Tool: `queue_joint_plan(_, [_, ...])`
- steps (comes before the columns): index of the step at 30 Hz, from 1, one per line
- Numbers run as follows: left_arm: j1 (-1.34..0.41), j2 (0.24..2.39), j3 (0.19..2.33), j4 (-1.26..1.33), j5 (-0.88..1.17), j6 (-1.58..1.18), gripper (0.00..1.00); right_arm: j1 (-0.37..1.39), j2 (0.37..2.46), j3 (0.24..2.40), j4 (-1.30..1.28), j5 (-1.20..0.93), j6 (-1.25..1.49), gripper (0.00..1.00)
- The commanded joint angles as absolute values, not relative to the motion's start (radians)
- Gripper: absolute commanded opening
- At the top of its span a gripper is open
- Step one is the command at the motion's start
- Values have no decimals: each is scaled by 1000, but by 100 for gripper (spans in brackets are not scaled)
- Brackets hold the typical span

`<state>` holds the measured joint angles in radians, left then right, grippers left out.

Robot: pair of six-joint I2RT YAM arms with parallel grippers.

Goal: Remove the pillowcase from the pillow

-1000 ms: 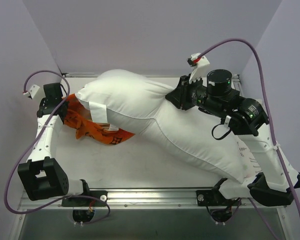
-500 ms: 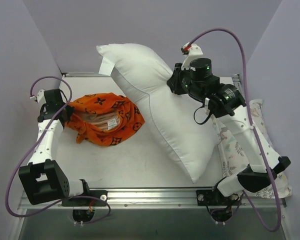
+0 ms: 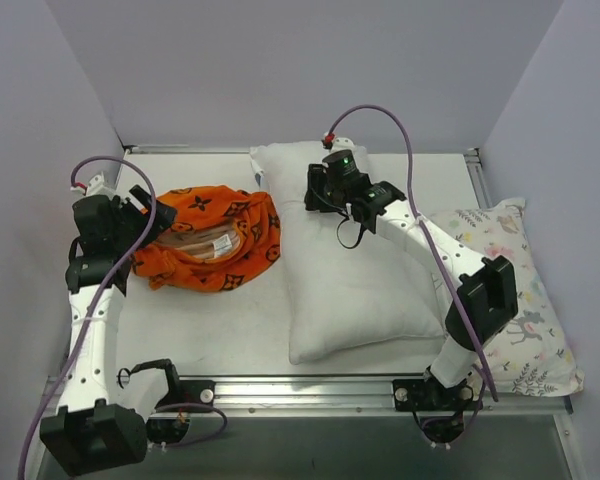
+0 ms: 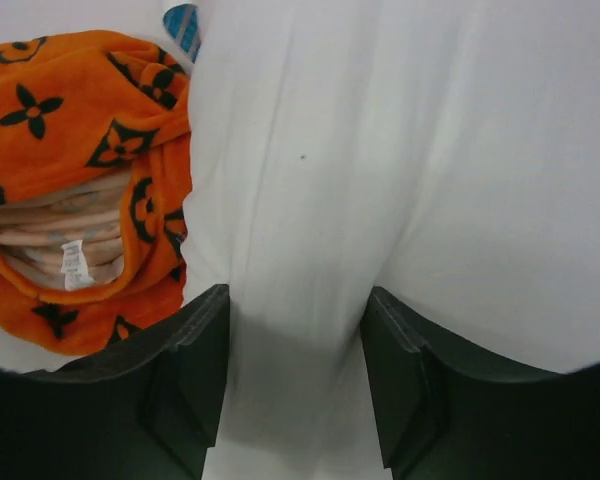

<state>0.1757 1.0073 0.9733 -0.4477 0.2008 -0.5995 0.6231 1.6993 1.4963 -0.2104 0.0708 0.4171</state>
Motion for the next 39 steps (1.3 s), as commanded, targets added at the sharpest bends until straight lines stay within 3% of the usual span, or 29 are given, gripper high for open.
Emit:
queue_joint_plan(1, [163, 936, 1017, -442, 359, -494, 81, 637, 1594, 1502, -74, -18, 448, 55])
queue_joint_plan(4, [120, 887, 1008, -453, 394, -473, 81, 641, 1525, 1493, -106, -79, 449, 79])
queue_joint_plan(7, [37, 807, 959, -433, 357, -480, 82, 649, 1441, 1476, -161, -77, 465, 88])
queue_joint_plan(8, [9, 793, 924, -416, 342, -482, 82, 650, 1384, 1436, -172, -78, 469, 99])
queue_joint_plan(13, [-200, 706, 827, -400, 253, -463, 82, 650, 1162, 1212, -161, -54, 494, 100])
queue_joint_plan(20, [-295, 632, 779, -463, 230, -391, 82, 653, 838, 894, -205, 80, 515, 100])
queue_joint_plan(27, [-296, 574, 761, -520, 209, -345, 82, 649, 730, 796, -273, 189, 499, 100])
queue_joint_plan(39, [-296, 538, 747, -535, 184, -351, 83, 647, 749, 785, -247, 161, 505, 100])
